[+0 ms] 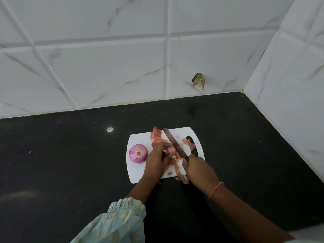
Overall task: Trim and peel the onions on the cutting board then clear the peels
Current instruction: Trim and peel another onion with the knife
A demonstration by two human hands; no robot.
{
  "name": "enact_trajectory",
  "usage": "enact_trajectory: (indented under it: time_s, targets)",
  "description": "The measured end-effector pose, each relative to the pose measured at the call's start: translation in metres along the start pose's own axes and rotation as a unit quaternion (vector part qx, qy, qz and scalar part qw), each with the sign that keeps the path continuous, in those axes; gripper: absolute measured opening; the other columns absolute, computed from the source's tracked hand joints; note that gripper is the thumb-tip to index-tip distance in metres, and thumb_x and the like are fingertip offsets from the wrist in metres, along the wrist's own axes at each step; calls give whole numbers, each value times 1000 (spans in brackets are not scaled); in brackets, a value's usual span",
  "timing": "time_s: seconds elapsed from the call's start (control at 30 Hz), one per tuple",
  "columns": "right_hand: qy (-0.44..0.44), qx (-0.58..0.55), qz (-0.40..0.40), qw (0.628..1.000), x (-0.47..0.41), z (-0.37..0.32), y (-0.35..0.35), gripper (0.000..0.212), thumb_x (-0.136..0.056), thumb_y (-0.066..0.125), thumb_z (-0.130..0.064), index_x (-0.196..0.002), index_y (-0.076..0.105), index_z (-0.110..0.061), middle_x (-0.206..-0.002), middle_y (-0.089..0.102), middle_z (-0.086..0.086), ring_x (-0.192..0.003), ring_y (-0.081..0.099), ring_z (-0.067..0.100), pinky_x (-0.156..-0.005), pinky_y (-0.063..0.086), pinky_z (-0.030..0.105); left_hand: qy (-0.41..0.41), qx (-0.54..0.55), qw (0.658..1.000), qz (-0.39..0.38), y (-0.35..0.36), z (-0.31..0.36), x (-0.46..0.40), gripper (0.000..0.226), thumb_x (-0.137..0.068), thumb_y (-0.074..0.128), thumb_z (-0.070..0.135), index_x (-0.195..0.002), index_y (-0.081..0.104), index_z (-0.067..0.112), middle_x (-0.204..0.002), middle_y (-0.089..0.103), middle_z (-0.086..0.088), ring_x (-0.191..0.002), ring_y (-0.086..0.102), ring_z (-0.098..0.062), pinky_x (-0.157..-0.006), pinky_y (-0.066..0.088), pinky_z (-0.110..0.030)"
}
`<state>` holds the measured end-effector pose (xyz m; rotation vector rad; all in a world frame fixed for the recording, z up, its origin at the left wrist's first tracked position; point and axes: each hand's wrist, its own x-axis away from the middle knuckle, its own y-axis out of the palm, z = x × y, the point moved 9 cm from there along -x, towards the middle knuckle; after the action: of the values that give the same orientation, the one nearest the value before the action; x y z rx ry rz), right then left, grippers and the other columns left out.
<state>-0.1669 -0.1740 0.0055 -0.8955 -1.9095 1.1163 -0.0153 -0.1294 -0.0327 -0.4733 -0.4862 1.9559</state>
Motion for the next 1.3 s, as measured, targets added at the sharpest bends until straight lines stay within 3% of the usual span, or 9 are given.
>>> enact_trajectory:
  time_s: [0.27, 0.5, 0.73, 0.9, 1.07, 1.3]
  targets:
    - [23, 20, 20, 999, -4, 0, 8, 35, -104, 33, -39, -115, 51, -11, -102, 65, 8, -93, 64, 23, -68, 41, 33, 4, -2, 1000, 0, -1, 4, 1, 36, -92, 71, 18, -117, 54, 37, -107, 68, 12, -93, 66, 0, -78, 51, -11]
    - [17, 19, 26, 999, -10, -8, 3, 35, -104, 33, -35, -116, 52, -9, -107, 65, 10, -98, 64, 27, -70, 38, 32, 1, -2, 1000, 2, 0, 3, 0, 34, -92, 71, 16, -115, 54, 34, -106, 69, 9, -93, 67, -4, -81, 57, -27]
    - [18, 27, 33, 999, -7, 0, 13, 32, -104, 32, -35, -114, 52, -11, -102, 66, 9, -93, 66, 26, -70, 43, 35, 6, -3, 1000, 1, -1, 4, 0, 36, -88, 73, 15, -116, 57, 31, -103, 68, 8, -88, 65, -4, -77, 54, -26]
    - [24, 16, 20, 999, -12, 0, 14, 35, -104, 33, -36, -116, 51, -9, -110, 64, 12, -101, 63, 29, -72, 38, 35, 6, -12, 1000, 1, -1, 4, -1, 34, -89, 73, 17, -115, 57, 31, -100, 66, 11, -86, 62, 2, -74, 50, -18]
    - [18, 4, 25, 1000, -12, -4, 12, 38, -103, 34, -39, -115, 52, -8, -108, 65, 14, -100, 63, 31, -76, 44, 37, 6, -13, 1000, 5, -1, 4, -3, 33, -89, 73, 17, -115, 57, 30, -102, 66, 9, -88, 63, -4, -76, 52, -23]
    - [0, 22, 35, 999, -12, -16, 4, 33, -104, 34, -33, -116, 51, -8, -108, 66, 12, -99, 64, 30, -71, 39, 34, 7, -19, 1000, 10, -1, 7, -2, 35, -89, 72, 13, -111, 54, 32, -100, 65, 8, -84, 64, -7, -75, 55, -30]
